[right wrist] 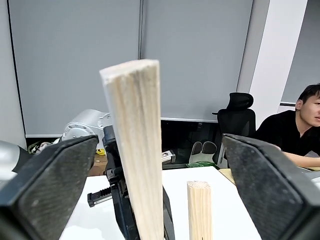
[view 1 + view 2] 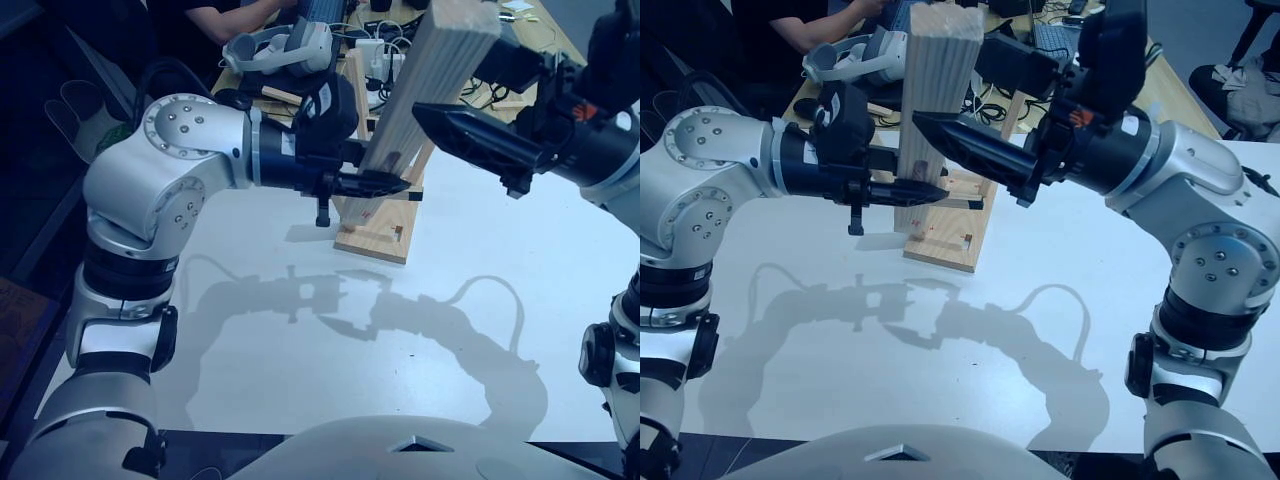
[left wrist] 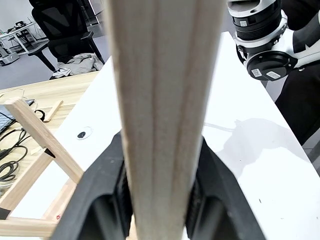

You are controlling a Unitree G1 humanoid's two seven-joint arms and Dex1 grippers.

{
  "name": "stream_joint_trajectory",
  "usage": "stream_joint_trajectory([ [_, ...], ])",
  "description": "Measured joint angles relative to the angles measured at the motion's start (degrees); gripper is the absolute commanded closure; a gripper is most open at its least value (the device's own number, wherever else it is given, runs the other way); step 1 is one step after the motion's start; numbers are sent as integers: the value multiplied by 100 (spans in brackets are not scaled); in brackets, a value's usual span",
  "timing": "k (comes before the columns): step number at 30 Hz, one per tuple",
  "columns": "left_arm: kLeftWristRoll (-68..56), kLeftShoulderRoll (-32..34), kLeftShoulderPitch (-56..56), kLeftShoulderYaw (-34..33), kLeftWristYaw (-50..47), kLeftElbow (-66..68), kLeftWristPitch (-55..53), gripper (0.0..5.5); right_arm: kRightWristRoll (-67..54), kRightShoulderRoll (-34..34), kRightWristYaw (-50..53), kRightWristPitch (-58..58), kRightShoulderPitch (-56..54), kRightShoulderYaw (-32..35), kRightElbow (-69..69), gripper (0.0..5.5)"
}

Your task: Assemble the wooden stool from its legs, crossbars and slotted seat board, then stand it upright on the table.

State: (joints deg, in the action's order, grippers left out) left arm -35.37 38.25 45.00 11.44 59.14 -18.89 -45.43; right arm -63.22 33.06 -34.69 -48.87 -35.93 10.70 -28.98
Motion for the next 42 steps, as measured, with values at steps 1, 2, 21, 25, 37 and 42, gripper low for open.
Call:
stream_joint_trajectory([
  [1, 8, 0, -6, 5, 28, -3, 1, 449, 0, 12, -13, 1, 3, -15, -3, 96],
  [2, 23, 2, -14, 18, 52, -13, 2, 449, -1, 31, -31, 2, 8, -41, -9, 96],
  [21, 206, 11, -309, 149, 275, -195, -3, 449, -64, 177, -200, 8, 188, -280, -199, 377],
  [25, 212, 7, -309, 149, 296, -194, -4, 449, -132, 178, -196, 2, 197, -282, -257, 421],
  [37, 215, 2, -304, 148, 299, -185, -8, 449, -179, 150, -76, 5, 219, -282, -286, 422],
  [42, 316, -103, -287, 139, 274, -91, 142, 449, -152, 142, -59, 84, 221, -270, -271, 422],
])
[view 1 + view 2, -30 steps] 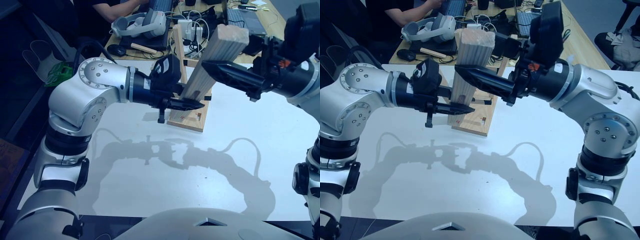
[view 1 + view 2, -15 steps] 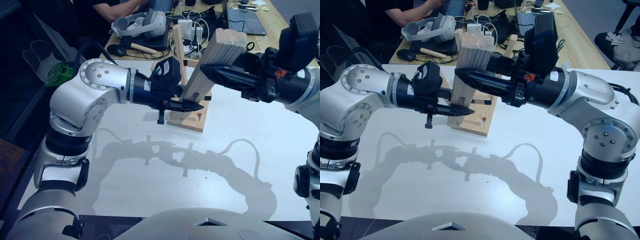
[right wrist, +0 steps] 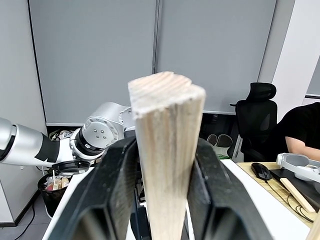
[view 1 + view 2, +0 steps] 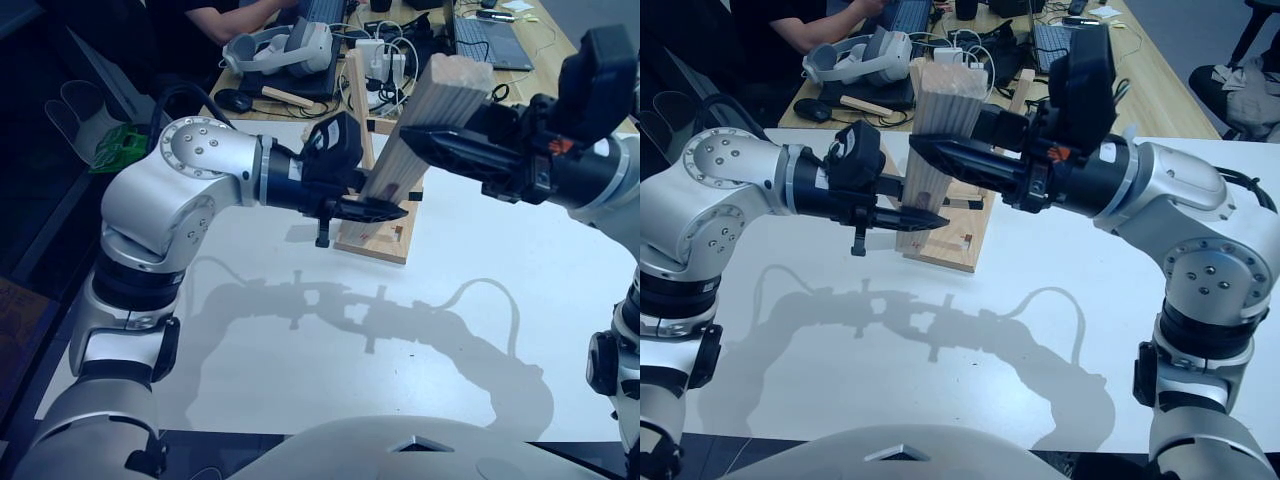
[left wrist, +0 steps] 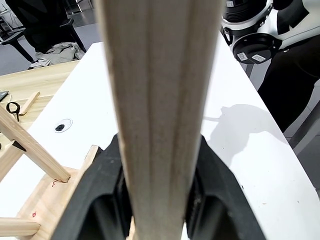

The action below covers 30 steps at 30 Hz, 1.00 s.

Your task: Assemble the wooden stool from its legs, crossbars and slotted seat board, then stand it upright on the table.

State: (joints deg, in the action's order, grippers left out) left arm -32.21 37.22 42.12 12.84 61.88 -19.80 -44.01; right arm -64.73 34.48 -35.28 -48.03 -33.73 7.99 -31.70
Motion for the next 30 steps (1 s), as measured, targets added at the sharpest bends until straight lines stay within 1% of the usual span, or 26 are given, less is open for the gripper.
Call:
stream_joint_trajectory([
  [1, 2, -26, 5, -2, -3, 21, 21, 412, 2, -1, 5, 13, 0, 5, 3, 422],
  [5, 126, -190, 86, -119, -286, 146, 130, 355, 96, -50, 214, 176, 0, 37, 137, 446],
  [10, 78, -234, 151, -506, -403, 259, 321, 284, 236, -76, 274, 279, 190, 124, 421, 449],
  [18, -878, -655, 106, -1510, -931, 294, 236, 176, 86, -319, 678, 644, 189, 871, 965, 450],
  [22, -1568, -934, 143, -2325, -1590, 585, 95, 119, 45, -425, 949, 827, 149, 1154, 1216, 450],
  [24, -1717, -1168, 369, -2725, -2174, 935, 179, 86, 46, -433, 1008, 856, 133, 1238, 1297, 450],
  [25, -1693, -1268, 479, -2848, -2429, 1089, 317, 65, 47, -433, 1043, 870, 129, 1288, 1350, 450],
  [26, -1479, -1355, 602, -2889, -2782, 1339, 546, 55, 64, -434, 1087, 906, 127, 1326, 1406, 450],
  [27, -1175, -1381, 657, -2861, -3022, 1546, 791, 30, 111, -433, 1095, 942, 129, 1339, 1430, 450],
  [30, 300, -1399, 596, -2497, -3888, 2561, 1766, 14, 401, -435, 1093, 1071, 240, 1332, 1620, 450],
])
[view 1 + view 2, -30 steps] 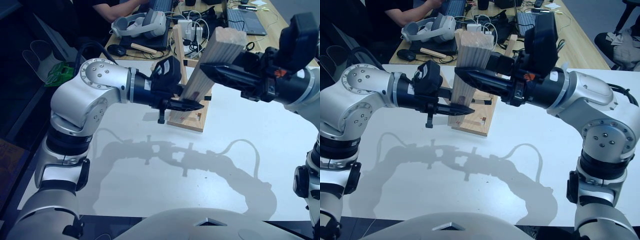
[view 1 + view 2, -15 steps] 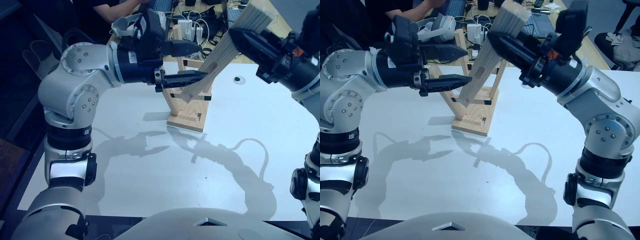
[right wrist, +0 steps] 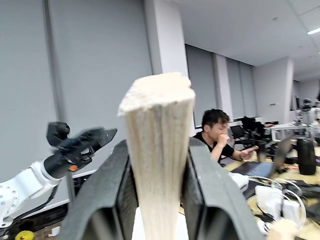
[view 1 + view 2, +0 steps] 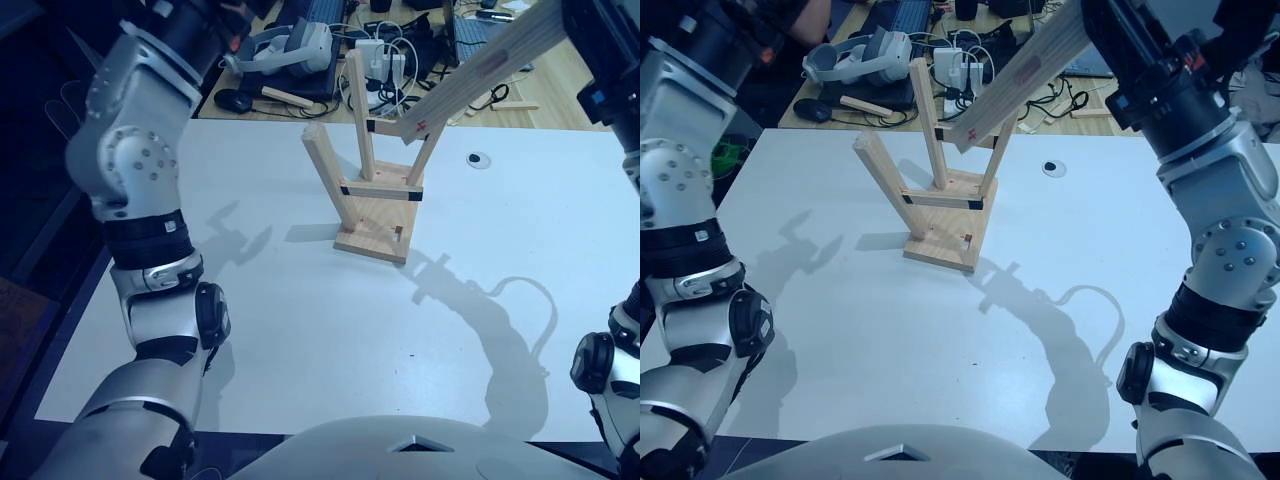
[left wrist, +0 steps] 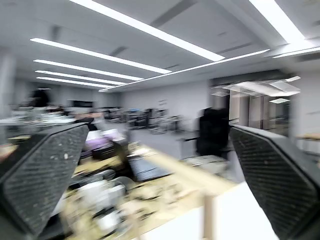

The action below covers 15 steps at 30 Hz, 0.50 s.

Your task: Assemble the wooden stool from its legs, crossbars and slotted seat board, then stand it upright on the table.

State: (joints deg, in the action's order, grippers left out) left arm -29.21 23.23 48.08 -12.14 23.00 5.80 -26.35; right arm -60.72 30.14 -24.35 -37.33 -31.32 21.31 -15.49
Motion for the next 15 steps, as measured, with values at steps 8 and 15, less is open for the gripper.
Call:
stream_joint_trajectory([
  [8, 1457, -218, -1072, 637, -561, 935, 994, 14, 490, -82, -126, 183, 440, -51, 309, 450],
  [15, 1254, -367, -1202, 836, -62, 418, 533, 14, 893, -232, -169, 381, 758, -45, 747, 450],
])
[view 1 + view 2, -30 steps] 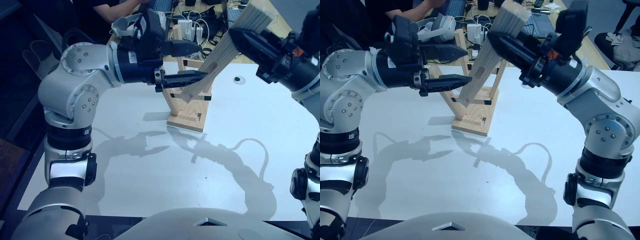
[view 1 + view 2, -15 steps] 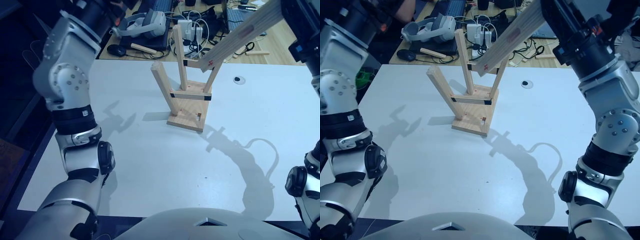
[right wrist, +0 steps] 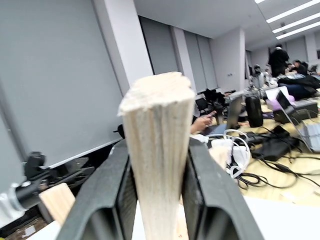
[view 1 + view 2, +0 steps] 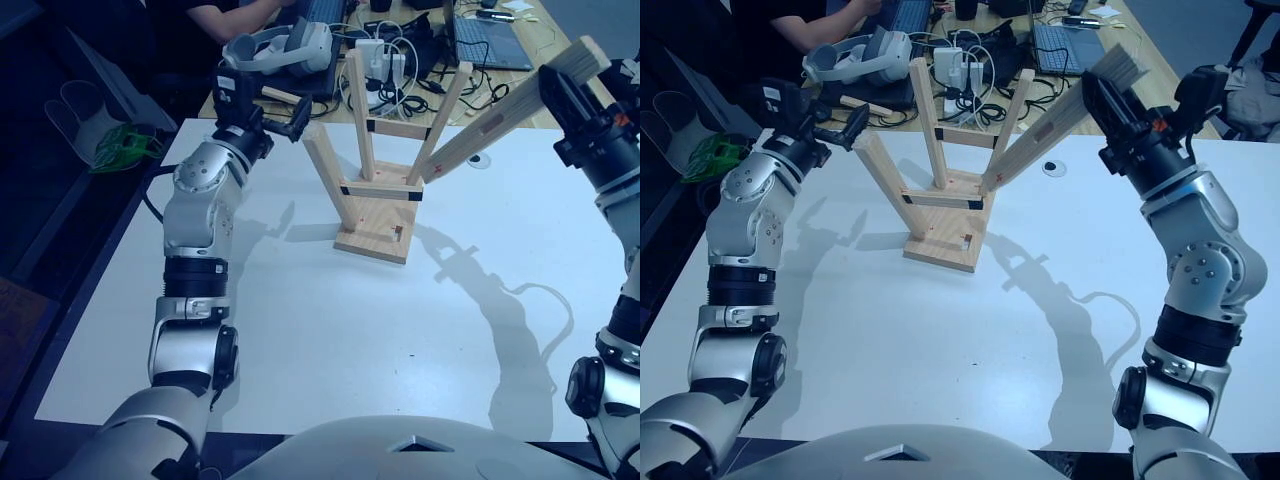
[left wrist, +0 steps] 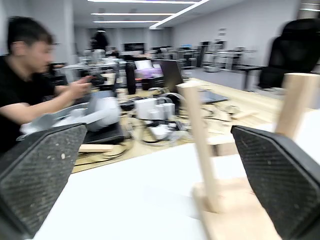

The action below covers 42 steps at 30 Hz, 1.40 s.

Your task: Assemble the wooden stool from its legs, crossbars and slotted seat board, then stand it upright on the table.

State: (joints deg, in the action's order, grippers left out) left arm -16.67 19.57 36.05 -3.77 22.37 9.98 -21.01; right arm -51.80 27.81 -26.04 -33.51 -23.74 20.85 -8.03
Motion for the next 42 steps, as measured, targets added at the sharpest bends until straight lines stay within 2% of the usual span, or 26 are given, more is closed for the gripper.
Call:
stream_joint_trajectory([
  [4, -207, 23, -262, 431, 549, -760, -704, 14, 184, -94, -39, 73, 190, 0, 206, 450],
  [8, -263, 42, -344, 451, 628, -1029, -1043, 14, 327, -201, -96, 82, 402, -45, 347, 450],
  [18, -414, -8, -385, 288, 543, -1368, -1362, 14, 535, -93, -477, 68, 1034, 66, 559, 450],
  [28, -614, -134, -608, 316, 587, -1697, -1635, 14, -74, -84, -240, -572, 1045, 419, 309, 450],
  [42, -791, -175, -627, 296, 581, -1826, -1826, 14, 432, 24, -344, -277, 1192, 242, 244, 450],
])
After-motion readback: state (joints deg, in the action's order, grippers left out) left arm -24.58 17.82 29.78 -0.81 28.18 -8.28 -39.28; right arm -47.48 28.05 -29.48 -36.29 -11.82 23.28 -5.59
